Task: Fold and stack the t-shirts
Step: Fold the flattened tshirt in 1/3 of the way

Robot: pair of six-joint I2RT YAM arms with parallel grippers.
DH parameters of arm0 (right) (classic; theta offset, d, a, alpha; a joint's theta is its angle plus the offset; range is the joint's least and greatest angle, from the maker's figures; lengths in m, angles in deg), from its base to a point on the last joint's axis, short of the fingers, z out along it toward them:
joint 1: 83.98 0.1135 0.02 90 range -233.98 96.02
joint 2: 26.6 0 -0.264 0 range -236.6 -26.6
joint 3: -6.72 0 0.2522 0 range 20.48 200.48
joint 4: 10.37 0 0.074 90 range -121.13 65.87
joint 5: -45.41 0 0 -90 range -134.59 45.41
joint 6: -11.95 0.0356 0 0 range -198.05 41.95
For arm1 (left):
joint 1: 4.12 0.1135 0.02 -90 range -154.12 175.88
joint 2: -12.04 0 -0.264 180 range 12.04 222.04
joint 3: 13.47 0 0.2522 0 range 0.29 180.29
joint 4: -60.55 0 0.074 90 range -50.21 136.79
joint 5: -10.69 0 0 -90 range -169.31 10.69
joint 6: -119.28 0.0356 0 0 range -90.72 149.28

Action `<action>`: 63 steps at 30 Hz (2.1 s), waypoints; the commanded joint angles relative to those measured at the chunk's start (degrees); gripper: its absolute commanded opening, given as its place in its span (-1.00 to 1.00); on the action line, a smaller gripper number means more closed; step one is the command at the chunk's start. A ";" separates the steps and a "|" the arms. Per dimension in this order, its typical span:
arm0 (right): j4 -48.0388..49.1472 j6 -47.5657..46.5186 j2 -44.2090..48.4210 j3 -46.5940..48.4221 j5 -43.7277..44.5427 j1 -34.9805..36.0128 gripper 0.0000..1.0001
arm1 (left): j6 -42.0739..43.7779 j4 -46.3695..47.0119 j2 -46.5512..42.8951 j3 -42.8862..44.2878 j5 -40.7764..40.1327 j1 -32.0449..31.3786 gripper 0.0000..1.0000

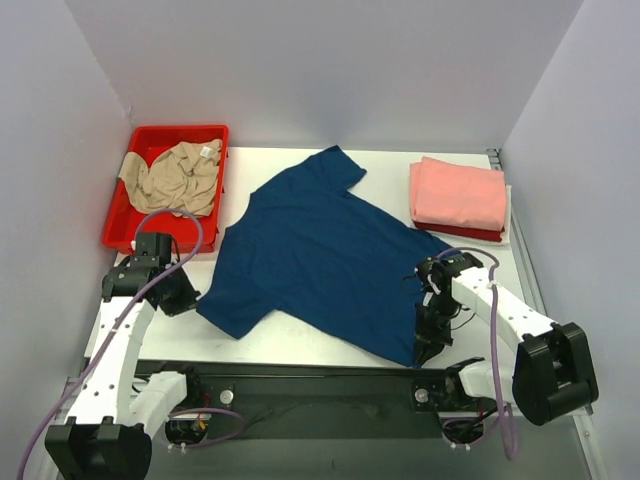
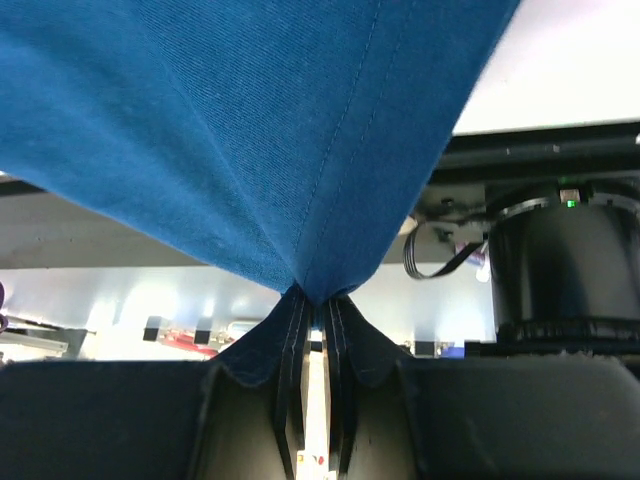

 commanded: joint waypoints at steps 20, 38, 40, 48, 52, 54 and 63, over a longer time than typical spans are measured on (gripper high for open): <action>-0.43 -3.24 -3.92 6.26 0.65 -12.20 -1.00 | 3.70 15.43 21.98 21.17 6.84 -8.05 -1.00; 6.25 -7.99 -13.68 11.62 -1.90 -25.48 -1.00 | 8.18 20.88 46.69 45.89 9.65 -14.12 -1.00; 6.60 -8.60 -14.99 12.50 -2.16 -27.23 -1.00 | 8.36 20.88 48.53 48.08 9.56 -14.12 -1.00; 8.01 -10.36 -20.35 16.36 -2.34 -31.28 -1.00 | 8.19 20.88 53.02 55.55 7.90 -14.12 -1.00; 8.18 -10.63 -22.11 17.25 -2.43 -32.34 -1.00 | 8.18 18.95 54.35 58.46 6.14 -14.12 -1.00; 8.53 -10.89 -22.29 17.25 -2.34 -32.95 -1.00 | 8.19 18.77 54.00 58.29 4.91 -14.12 -1.00; 9.68 -11.16 -24.84 18.30 -2.61 -33.74 -1.00 | 8.36 18.33 55.58 59.43 4.82 -14.03 -1.00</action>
